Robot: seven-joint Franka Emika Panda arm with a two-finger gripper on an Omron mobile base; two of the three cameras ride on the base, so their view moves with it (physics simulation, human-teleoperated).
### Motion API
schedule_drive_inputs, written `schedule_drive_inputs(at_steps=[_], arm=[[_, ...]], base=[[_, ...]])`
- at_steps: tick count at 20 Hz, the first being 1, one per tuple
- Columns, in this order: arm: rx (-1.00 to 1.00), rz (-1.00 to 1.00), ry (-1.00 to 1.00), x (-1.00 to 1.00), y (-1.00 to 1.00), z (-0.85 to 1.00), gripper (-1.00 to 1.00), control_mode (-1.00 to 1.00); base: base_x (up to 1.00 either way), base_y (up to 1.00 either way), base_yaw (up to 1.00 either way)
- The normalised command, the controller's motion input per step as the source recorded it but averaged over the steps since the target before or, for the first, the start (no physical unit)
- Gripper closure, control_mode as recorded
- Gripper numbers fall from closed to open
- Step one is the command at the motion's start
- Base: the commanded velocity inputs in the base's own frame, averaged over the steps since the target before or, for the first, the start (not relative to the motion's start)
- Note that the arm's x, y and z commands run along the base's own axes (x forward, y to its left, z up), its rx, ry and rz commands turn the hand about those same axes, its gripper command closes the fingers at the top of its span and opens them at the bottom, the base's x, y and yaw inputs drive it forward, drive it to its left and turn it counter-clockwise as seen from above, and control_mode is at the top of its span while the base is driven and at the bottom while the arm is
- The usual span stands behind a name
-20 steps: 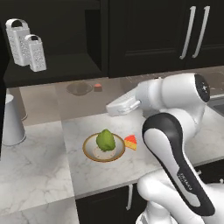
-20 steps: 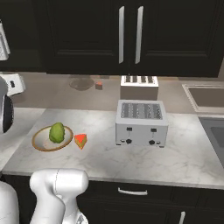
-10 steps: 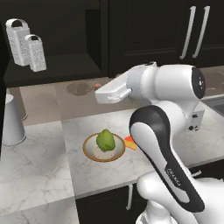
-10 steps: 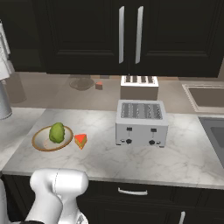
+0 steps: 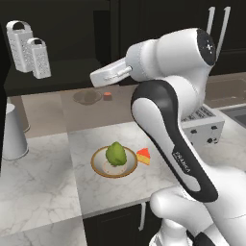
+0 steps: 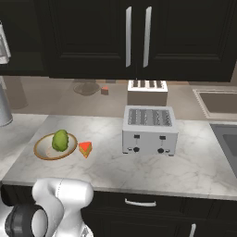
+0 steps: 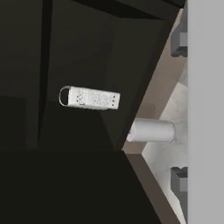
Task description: Pick the cheese from the fridge and the cheese grater from the cabinet and place them next to the salad bowl.
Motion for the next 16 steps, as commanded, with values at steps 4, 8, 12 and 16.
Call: schedule_drive_inputs(at_steps=[4,8,12,16], arm=[[0.00,0.00,0.00,0.12,-0.01,0.00,-1.00,-1.00],[0.00,0.00,0.00,0.32,-0.04,0.00,-1.00,-1.00],[0.00,0.00,0.00,0.25,0.00,0.00,-1.00,-1.00],[0.00,0.00,0.00,0.37,0.00,0.00,-1.00,-1.00]], base=[[0.00,0.00,0.00],[0.00,0.00,0.00],[0.00,0.00,0.00],[0.00,0.00,0.00]])
